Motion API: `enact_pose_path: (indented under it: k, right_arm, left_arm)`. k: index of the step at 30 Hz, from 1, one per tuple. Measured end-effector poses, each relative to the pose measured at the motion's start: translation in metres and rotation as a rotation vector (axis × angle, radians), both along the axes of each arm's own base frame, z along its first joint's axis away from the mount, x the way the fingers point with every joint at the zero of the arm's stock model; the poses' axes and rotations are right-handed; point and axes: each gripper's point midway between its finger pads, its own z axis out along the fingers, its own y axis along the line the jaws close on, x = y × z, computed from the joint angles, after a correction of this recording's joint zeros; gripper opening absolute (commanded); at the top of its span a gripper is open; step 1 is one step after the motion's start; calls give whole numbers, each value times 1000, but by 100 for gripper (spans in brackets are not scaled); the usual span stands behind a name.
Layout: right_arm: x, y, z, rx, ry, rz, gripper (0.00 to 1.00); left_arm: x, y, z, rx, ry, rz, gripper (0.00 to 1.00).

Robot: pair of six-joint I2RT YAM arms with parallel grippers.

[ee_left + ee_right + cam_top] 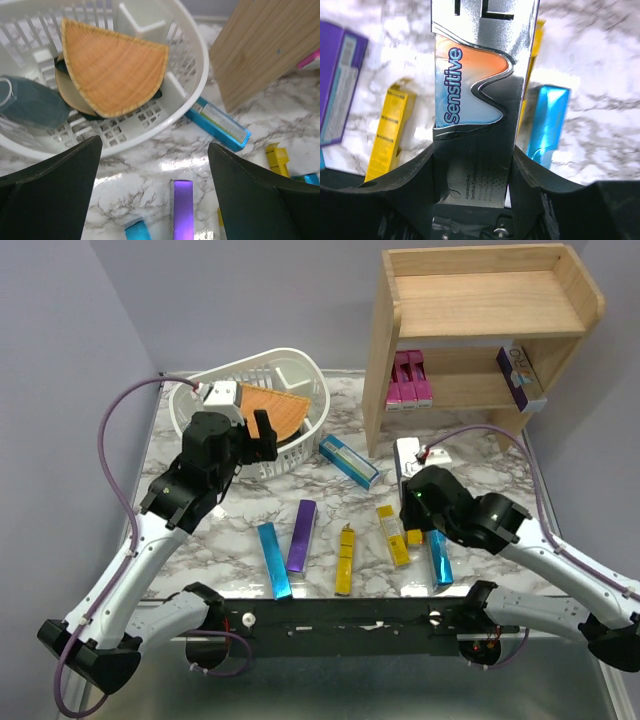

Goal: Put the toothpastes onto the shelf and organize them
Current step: Place the toothpaste on the shelf.

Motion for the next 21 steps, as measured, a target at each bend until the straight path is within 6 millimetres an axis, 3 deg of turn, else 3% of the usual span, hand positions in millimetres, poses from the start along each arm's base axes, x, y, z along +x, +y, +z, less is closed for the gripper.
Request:
enact_pose_path:
  k: [1,4,6,8,10,16,18,21]
  right_arm:
    - [5,-5,8,5,-18,-16,41]
    - [22,-25,35,17,-78,-75,41]
    - [35,-43,54,22,-124,-130,41]
    - [49,-60,71,17,-161,-182,41]
    - [60,-75,84,4,-194,-228,41]
    - [100,-104,101,-22,-236,-302,41]
    - [115,-112,100,-35,-239,-327,41]
    - [140,-124,96,-58,-254,-358,41]
  left_arm:
    - [3,-1,22,-18,-39,3,99]
    - [7,1,59,-50,-111,23,99]
    - [10,3,77,-69,-150,38,99]
    - [12,5,81,-75,-166,49,99]
    - [14,6,79,-74,-177,59,99]
    - [15,14,29,5,-134,79,99]
    - [13,18,16,28,-122,86,99]
    - [12,26,11,42,-136,112,99]
